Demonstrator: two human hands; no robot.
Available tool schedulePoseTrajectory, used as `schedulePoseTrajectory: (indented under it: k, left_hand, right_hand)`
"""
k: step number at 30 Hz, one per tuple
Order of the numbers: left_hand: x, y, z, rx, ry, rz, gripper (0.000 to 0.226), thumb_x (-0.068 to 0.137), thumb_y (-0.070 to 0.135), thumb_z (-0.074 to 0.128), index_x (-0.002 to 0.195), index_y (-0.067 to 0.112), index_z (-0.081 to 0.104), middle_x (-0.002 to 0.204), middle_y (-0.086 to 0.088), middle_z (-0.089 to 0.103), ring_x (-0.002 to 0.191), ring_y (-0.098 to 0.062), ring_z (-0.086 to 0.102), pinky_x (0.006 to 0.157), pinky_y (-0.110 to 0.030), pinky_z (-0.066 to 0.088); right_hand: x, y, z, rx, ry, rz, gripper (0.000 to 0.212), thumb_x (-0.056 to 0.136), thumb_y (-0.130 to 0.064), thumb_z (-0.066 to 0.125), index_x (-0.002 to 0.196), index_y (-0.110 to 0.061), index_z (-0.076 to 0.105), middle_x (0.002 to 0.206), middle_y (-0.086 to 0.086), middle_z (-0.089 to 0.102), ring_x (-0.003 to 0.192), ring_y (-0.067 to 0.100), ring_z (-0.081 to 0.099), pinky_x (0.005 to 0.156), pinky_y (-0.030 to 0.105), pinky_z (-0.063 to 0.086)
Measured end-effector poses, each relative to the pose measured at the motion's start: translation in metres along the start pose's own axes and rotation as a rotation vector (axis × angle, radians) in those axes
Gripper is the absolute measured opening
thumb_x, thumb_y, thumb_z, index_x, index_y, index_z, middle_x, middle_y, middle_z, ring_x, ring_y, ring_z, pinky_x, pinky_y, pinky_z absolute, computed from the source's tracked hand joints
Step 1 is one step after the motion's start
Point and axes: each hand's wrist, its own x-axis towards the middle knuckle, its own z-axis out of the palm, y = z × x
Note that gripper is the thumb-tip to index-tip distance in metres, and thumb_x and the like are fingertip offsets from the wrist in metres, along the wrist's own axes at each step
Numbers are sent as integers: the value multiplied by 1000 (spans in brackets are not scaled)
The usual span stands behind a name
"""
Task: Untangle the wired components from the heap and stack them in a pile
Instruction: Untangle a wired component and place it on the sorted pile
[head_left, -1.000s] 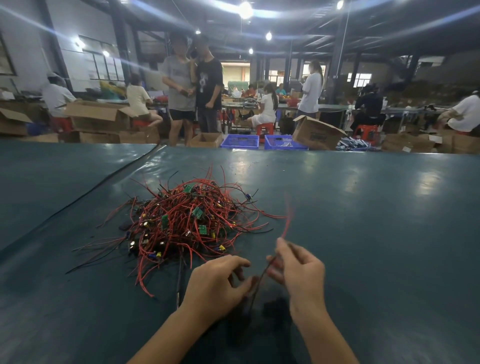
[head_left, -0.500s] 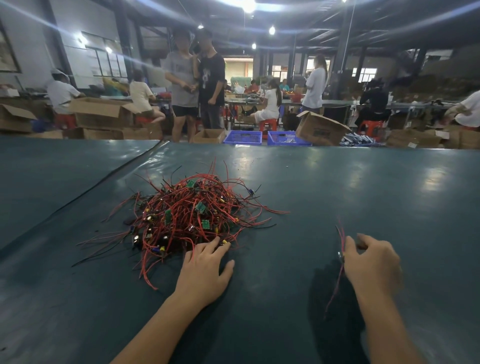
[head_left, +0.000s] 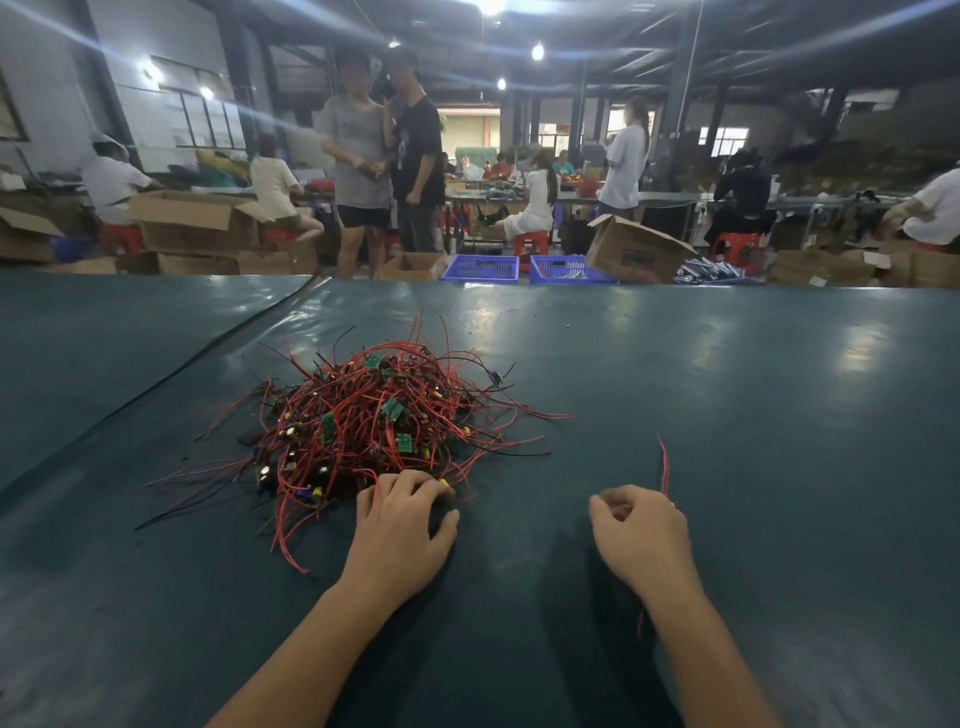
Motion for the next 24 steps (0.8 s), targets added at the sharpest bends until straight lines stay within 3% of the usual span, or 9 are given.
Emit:
schedulePoseTrajectory:
  k: [5,7,10,13,15,16,19,24]
  left_hand:
    - [-1,4,-7,-111,125,8,15,90,32,63,102,29,55,98,16,50,100,-15,47,86,-27,24]
    - [-1,6,-8,-140,142,8,22,91,32,63,110,28,53,100,15,54,98,-15,49,87,-28,27]
    - [-1,9,-9,-113,172,43,37,92,30,63,128,21,57,108,7,60,102,-17,53,93,-35,36]
    - [-3,16,-12,-133,283,178,34,86,21,72,119,13,67,101,3,62,95,-19,56,85,-36,44]
    - [-4,22,-13,-173,377,288,35,83,16,76,116,10,69,101,0,63,94,-16,55,83,-31,44]
    - [-5,25,-13,-188,422,345,34,84,16,74,116,9,69,102,-1,64,95,-15,55,84,-29,44]
    - [-8,31,-16,-196,473,479,34,87,18,64,119,8,68,107,-3,66,100,-14,57,86,-27,45]
    - [-12,35,-21,-261,465,546,44,85,16,63,129,13,56,116,1,67,107,-10,58,89,-25,43]
  right_hand:
    - [4,8,-21,-179,152,107,34,93,-38,53,120,-19,64,110,3,67,103,27,58,80,33,46]
    - [1,8,-24,-281,147,101,39,94,-40,51,125,-19,60,116,6,64,110,29,57,91,38,47]
    - [-5,1,-18,-360,183,-34,39,95,-40,51,127,-20,60,117,3,64,109,27,58,95,39,42]
    - [-19,-17,-2,8,157,-184,16,91,-37,60,93,-26,71,90,-12,70,89,15,64,82,32,48]
    - [-29,-30,12,251,9,-211,28,90,-35,65,64,-23,66,60,-16,65,62,3,59,64,24,46]
    - [-34,-35,19,344,-71,-213,33,89,-35,66,59,-21,67,55,-14,64,54,2,54,58,21,44]
    - [-49,-45,33,590,-228,-198,25,90,-31,66,67,-30,75,67,-10,71,58,4,59,55,19,47]
    - [-54,-50,34,825,-190,-164,14,91,-22,65,85,-27,75,79,-5,75,61,6,64,51,21,51]
